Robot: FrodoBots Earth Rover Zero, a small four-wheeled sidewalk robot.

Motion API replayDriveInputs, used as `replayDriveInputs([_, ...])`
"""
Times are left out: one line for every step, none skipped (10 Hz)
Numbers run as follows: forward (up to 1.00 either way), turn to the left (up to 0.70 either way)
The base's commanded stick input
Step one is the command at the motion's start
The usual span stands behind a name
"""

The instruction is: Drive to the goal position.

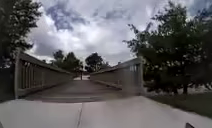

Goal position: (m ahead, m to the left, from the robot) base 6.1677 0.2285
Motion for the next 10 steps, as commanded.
replayDriveInputs([0.59, 0.01])
replayDriveInputs([0.59, 0.01])
replayDriveInputs([0.59, 0.01])
replayDriveInputs([0.59, 0.01])
replayDriveInputs([0.59, 0.01])
replayDriveInputs([0.59, 0.01])
replayDriveInputs([0.59, 0.01])
replayDriveInputs([0.59, 0.01])
replayDriveInputs([0.59, 0.01])
replayDriveInputs([0.59, 0.01])
